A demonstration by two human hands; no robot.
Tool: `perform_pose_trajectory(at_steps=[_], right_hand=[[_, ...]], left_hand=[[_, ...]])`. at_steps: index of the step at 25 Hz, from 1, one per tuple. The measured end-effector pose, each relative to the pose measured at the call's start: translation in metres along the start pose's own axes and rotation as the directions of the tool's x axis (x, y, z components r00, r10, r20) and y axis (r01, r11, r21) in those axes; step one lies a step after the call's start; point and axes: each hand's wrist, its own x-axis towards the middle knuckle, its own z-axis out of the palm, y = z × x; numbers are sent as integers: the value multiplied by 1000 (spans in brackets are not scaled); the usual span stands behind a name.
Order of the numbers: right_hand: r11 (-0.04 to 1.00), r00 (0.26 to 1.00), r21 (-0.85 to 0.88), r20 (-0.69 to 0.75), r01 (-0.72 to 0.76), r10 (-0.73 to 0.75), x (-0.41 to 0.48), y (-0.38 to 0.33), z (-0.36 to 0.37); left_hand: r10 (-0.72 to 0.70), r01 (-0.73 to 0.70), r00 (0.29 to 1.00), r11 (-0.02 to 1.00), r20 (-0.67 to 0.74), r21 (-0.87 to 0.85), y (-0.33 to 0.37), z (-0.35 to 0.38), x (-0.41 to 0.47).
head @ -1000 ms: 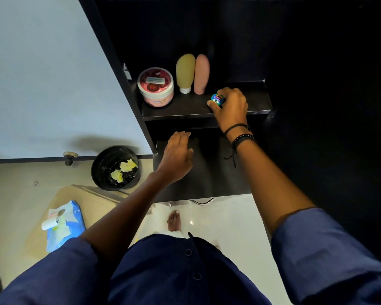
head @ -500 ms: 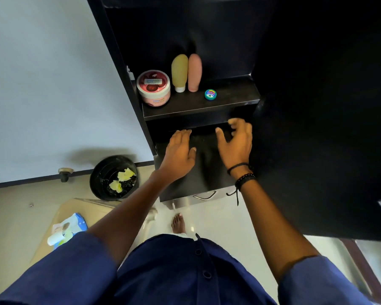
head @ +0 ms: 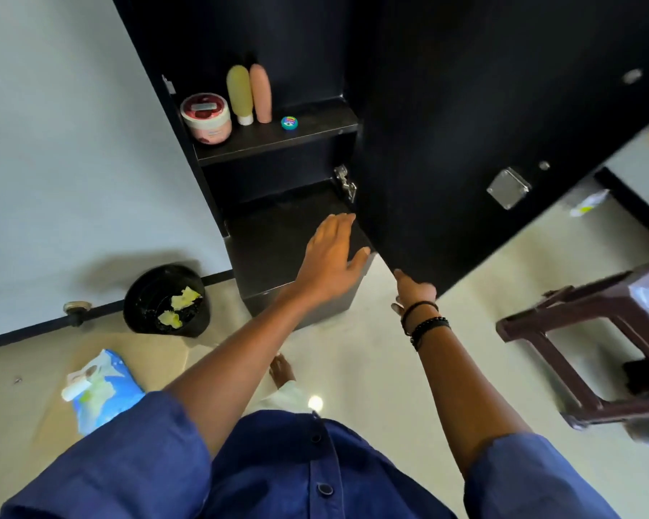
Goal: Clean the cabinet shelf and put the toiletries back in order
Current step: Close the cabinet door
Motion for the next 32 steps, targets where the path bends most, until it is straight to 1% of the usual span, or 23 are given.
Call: perform_pose_trajectory(at_steps=[1, 2, 3, 4, 5, 6, 7, 9, 12, 16, 18, 25, 29, 32], right_hand=[[998, 998, 52, -49, -25, 28, -3, 2, -14], [996, 993, 92, -114, -13, 23, -2, 3, -23], [992, 985, 113, -171, 57, -37, 2, 0, -31], [985, 976, 104, -184, 138, -118, 4, -4, -37], [976, 967, 81, -176, 202, -185, 2, -9, -42], [972, 961, 52, -166, 230, -219, -1, -12, -45], [972, 960, 18, -164, 232, -226, -6, -13, -50], [963, 949, -117, -178, 242, -260, -13, -10, -56], [916, 911, -320, -249, 242, -328, -29, 1, -52], [888, 841, -340, -337, 311, -423, -54, 28, -17], [874, 827, -331, -322, 357, -460, -70, 43, 7], [819, 830, -346, -165, 458, -533, -114, 69, 89], [786, 829, -355, -49, 507, -557, -135, 64, 136], [779, 830, -334, 19, 531, -557, -146, 53, 178]], left_hand=[[3, -3, 1000, 1000, 12, 9, 6, 2, -10], [7, -7, 1000, 1000, 17, 17, 9, 1, -17], [11, -11, 1000, 1000, 18, 29, 9, 0, -23], [16, -17, 1000, 999, 17, 42, 7, -2, -30], [24, -24, 1000, 998, 13, 54, 3, -5, -38], [25, -26, 1000, 998, 8, 63, -1, -8, -45], [23, -23, 1000, 998, 4, 65, -7, -10, -51], [3, -3, 1000, 998, -1, 58, -20, -14, -60], [-36, 36, 999, 999, -8, 11, -35, -16, -65], [-32, 33, 999, 998, 21, -51, -52, -22, -62], [-24, 28, 999, 996, 42, -87, -63, -32, -57], [-17, 44, 993, 973, 121, -226, -112, -66, -40], [-4, 34, 994, 961, 112, -273, -138, -82, -40], [-9, 24, 998, 970, 65, -243, -160, -99, -38]])
